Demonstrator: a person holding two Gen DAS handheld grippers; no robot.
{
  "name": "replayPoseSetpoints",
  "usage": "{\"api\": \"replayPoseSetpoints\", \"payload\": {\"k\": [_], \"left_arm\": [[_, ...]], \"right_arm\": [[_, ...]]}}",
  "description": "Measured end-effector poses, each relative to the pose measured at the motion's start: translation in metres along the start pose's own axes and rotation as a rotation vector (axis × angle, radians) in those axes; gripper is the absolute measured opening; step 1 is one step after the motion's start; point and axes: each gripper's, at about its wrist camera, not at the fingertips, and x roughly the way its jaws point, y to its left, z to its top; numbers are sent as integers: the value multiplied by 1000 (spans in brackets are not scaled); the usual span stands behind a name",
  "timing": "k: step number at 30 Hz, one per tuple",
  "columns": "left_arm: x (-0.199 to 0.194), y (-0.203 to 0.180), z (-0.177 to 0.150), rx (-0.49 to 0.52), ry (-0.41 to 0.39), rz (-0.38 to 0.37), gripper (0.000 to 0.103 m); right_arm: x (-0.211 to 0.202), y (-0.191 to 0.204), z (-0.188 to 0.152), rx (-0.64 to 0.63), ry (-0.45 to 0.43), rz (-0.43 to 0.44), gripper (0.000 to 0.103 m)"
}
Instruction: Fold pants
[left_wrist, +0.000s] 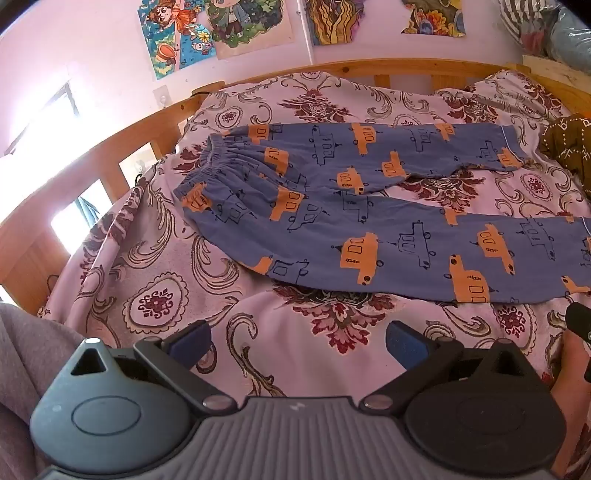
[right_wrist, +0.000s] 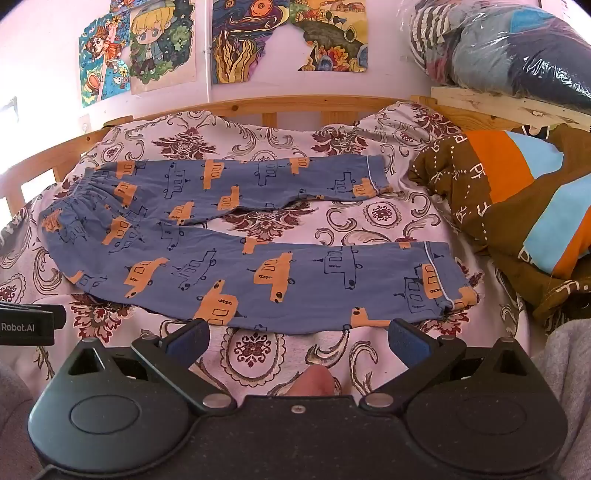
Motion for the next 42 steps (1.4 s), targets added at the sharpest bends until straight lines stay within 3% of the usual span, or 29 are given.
{"api": "replayPoseSetpoints", "payload": {"k": [42], "left_arm": [[-11, 3, 18, -5, 4, -6, 103]], "right_arm": [[0, 0, 0, -1, -1, -1, 102]]}}
